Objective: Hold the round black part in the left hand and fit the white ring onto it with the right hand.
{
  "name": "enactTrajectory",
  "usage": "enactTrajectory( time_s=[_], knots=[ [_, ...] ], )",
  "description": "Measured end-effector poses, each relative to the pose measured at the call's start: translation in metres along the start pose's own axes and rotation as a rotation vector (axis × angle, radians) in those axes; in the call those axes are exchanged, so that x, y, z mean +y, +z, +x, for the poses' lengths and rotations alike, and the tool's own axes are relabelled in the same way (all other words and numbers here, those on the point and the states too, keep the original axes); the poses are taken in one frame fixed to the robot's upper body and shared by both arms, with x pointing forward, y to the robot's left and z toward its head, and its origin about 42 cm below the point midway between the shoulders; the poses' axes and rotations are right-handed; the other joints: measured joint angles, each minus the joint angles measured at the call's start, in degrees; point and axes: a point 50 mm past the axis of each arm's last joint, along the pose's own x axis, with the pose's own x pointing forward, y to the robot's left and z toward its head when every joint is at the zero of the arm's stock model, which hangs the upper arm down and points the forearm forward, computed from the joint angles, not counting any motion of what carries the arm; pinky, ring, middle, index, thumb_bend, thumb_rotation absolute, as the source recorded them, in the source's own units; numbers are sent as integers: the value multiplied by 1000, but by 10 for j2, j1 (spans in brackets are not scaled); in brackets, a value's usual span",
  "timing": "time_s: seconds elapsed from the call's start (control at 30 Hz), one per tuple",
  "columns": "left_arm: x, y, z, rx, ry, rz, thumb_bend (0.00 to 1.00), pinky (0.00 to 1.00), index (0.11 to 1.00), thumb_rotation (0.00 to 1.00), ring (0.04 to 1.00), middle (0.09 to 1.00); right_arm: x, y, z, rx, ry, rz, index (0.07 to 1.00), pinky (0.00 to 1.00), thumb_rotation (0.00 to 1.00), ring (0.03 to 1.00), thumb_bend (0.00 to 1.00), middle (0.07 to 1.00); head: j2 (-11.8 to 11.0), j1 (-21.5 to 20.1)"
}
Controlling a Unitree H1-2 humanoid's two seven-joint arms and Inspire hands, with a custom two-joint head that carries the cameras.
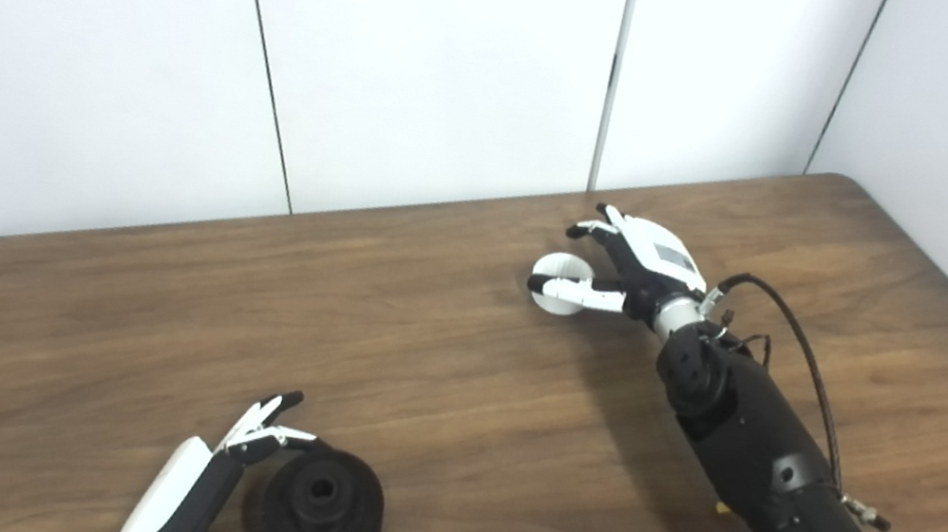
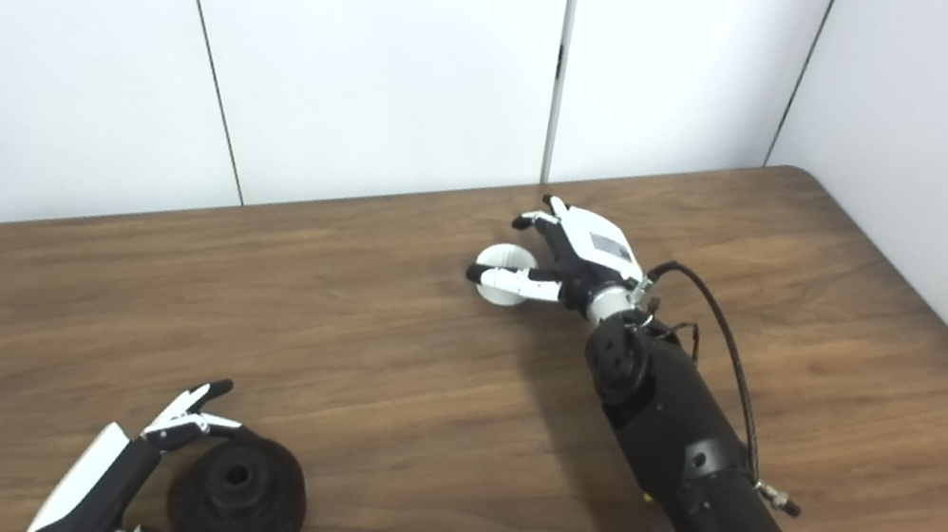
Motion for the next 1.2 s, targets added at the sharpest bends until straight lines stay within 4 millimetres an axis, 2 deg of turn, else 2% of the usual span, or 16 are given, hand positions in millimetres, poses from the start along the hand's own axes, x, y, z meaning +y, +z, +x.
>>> enactTrajectory(
  time_s=[0.3,0.53,0.67,0.93,1.2],
  knots=[
    [-1,1,-1,2,1,3,912,930,591,132,1000,972,13,-3,-6,19,52,-14,852,964,731,1000,898,1000,3,0],
    [0,1,-2,1,1,4,916,922,590,132,1000,972,14,-2,-6,18,57,-29,846,972,612,1000,884,1000,3,1],
    [0,2,-2,0,3,4,917,918,589,141,1000,971,14,-2,-6,18,59,-35,825,966,523,1000,853,998,4,0],
    [0,2,-3,1,1,2,913,925,590,144,1000,972,14,-2,-6,16,44,-23,788,964,447,988,802,979,6,1],
    [0,2,-3,1,0,2,921,920,589,151,1000,970,15,-1,-6,-13,6,26,703,927,341,949,727,934,7,2]
  ],
)
